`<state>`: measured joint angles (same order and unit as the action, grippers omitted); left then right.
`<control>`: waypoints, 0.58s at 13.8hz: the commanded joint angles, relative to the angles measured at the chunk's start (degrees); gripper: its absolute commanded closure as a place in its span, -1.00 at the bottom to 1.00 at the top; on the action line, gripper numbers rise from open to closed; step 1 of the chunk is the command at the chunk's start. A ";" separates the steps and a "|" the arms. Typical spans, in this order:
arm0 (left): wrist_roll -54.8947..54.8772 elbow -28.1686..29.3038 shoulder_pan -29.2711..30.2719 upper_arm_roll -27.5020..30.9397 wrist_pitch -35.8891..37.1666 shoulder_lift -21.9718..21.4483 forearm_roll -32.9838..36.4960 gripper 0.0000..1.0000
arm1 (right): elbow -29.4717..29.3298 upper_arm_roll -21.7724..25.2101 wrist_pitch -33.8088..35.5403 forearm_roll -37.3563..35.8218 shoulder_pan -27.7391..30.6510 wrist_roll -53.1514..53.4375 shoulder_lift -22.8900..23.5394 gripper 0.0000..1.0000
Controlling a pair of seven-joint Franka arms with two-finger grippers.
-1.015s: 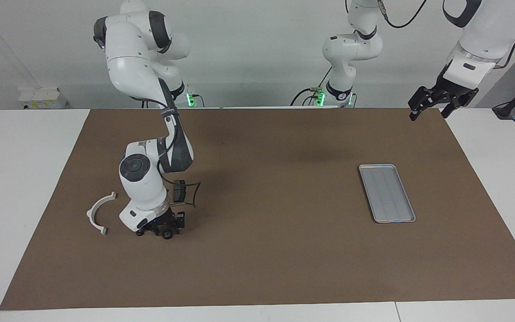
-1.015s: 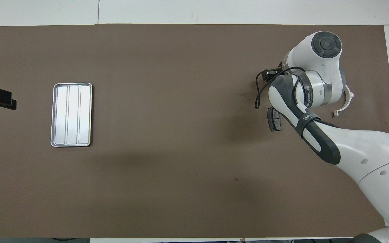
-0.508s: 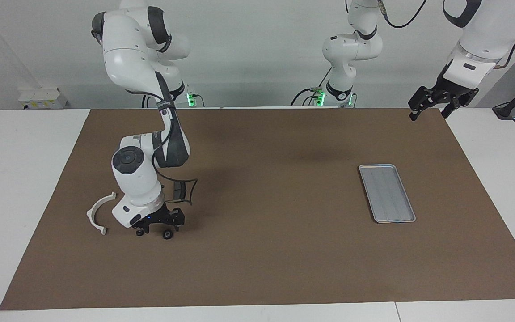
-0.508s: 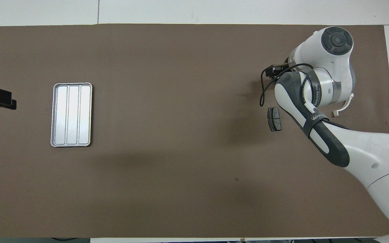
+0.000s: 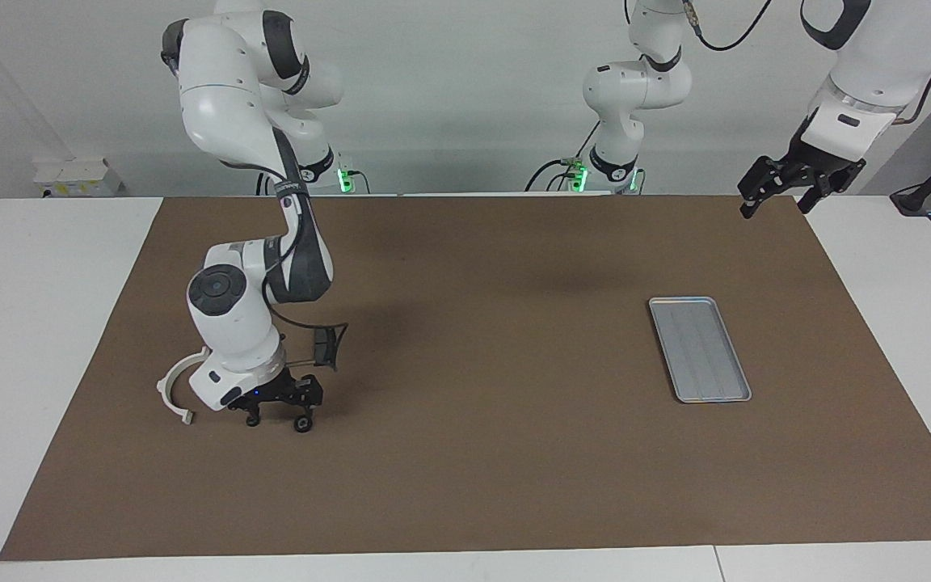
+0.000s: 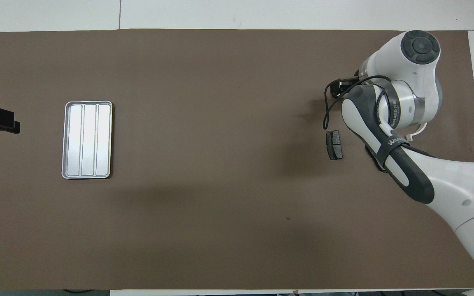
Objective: Place bearing gear from tray to pile
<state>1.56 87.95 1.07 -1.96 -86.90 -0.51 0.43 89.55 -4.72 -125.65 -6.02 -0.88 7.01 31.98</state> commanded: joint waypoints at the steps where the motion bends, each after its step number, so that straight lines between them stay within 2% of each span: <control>1: -0.51 1.08 -0.63 0.64 -0.46 -0.81 -0.08 -1.00 | 2.20 -0.90 5.30 0.57 1.23 -1.73 -6.48 -1.00; 3: -0.51 1.08 -0.63 0.64 -0.46 -0.81 -0.08 -1.00 | 3.70 -0.82 10.48 0.66 1.32 -1.82 -11.57 -1.00; 8: -0.51 1.08 -0.63 0.64 -0.46 -0.81 -0.08 -1.00 | 4.67 -0.64 28.84 5.05 1.23 -1.91 -26.59 -1.00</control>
<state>1.56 87.95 1.07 -1.96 -86.90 -0.51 0.43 90.20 -4.79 -101.24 -2.85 -0.59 6.99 13.11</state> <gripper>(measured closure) 0.000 0.000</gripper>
